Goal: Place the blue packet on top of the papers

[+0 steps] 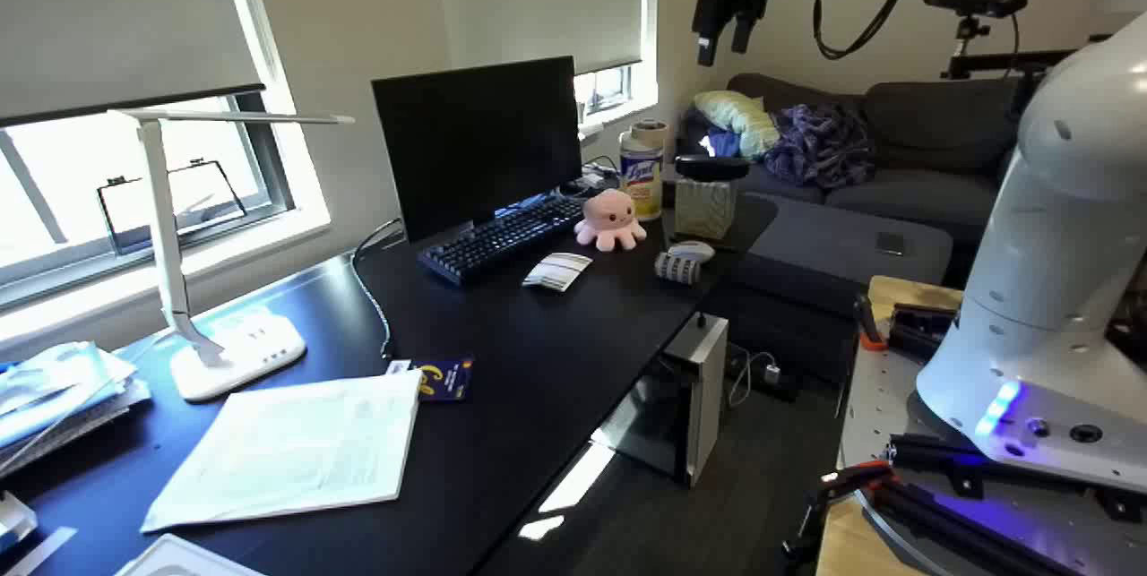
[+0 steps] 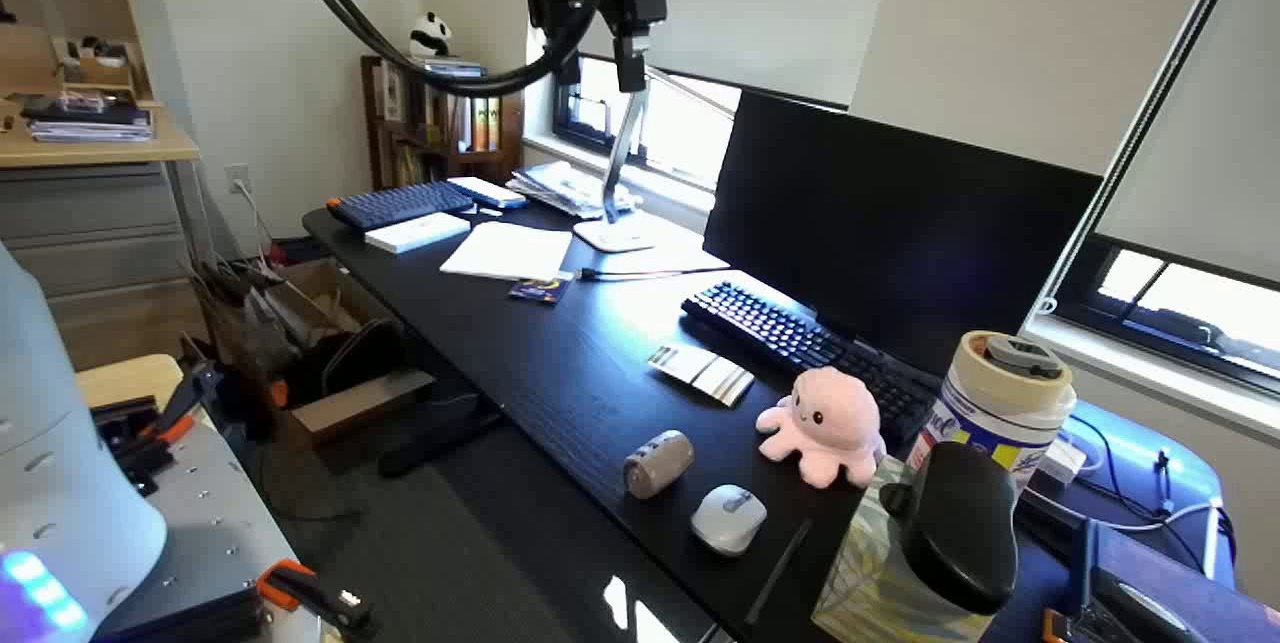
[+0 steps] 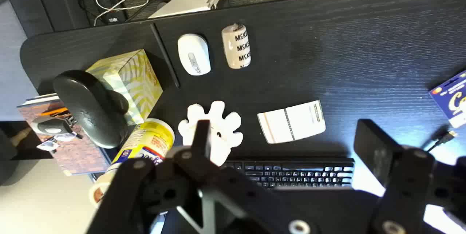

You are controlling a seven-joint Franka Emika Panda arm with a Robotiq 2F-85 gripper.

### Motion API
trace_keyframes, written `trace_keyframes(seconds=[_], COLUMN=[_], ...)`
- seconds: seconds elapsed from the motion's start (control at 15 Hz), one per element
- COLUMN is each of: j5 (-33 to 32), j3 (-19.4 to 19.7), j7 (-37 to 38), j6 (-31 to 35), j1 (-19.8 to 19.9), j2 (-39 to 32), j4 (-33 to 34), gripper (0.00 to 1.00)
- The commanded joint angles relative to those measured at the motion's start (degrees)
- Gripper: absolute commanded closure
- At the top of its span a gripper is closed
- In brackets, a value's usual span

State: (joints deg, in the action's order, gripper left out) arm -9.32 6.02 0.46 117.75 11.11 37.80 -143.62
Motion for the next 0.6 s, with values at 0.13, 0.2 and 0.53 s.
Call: trace_keyframes(seconds=[0.13, 0.2, 0.53], j5=[0.88, 1.18, 3.14], j3=[-0.29, -1.19, -6.02], j7=[-0.3, -0.25, -1.16], j6=[1.15, 1.64, 4.06], j1=[-1.97, -3.18, -11.51], j2=[-3.51, -6.05, -19.44], j4=[1.57, 2.41, 7.21], gripper=[0.0, 0.0, 0.0])
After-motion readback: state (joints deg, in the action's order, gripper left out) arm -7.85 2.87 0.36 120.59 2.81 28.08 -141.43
